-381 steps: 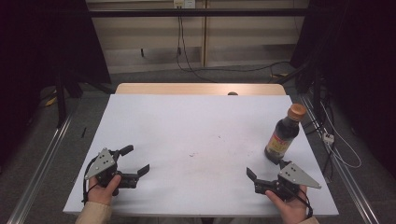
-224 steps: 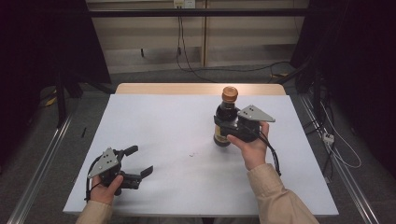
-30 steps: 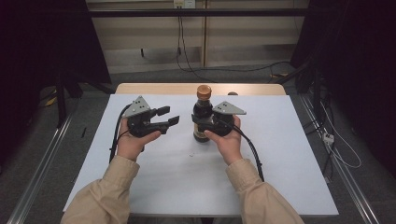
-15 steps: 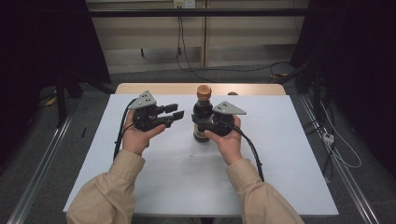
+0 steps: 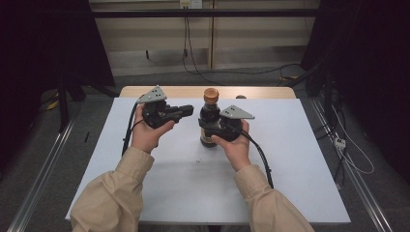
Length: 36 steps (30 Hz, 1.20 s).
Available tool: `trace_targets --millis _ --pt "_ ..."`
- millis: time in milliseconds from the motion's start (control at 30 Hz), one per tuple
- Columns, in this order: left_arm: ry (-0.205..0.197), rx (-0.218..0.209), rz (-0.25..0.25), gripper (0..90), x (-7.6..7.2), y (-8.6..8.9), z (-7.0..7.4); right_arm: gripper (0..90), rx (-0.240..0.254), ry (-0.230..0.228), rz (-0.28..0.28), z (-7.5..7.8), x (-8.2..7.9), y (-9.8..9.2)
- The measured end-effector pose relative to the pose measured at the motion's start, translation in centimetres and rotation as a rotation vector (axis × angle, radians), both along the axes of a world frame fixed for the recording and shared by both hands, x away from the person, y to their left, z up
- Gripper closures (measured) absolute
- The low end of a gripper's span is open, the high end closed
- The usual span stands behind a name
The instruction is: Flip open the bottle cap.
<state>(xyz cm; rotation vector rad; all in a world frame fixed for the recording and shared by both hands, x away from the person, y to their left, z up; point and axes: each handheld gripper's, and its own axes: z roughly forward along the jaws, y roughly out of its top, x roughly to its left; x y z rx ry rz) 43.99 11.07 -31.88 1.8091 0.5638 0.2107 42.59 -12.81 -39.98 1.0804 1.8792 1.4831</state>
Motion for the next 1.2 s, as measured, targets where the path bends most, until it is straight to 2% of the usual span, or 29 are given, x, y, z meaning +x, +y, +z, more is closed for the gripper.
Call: trace_targets --millis 33,300,667,933,1067,1200 --pt "0.003 0.018 -0.001 89.3 0.1 -0.1 0.2 27.4 0.000 0.000 0.000 0.0 0.0 0.0" --pt "-0.001 0.030 -0.005 90.0 0.5 -1.1 1.4 27.4 0.001 -0.003 -0.004 -0.1 0.0 0.1" --pt "0.024 0.045 -0.035 90.0 1.1 -2.5 2.4 27.8 -0.004 -0.003 -0.004 -0.1 -0.1 0.1" --pt "0.014 0.065 -0.030 90.0 1.5 -3.0 3.4 28.7 -0.009 -0.002 -0.007 -0.1 -0.1 0.1" --pt "0.018 0.084 -0.032 90.0 1.5 -3.3 3.5 28.8 -0.019 0.004 -0.001 0.0 0.0 0.0" --pt "0.021 0.081 -0.035 90.0 1.7 -3.5 3.4 28.9 -0.026 0.007 0.003 0.1 0.0 0.1"
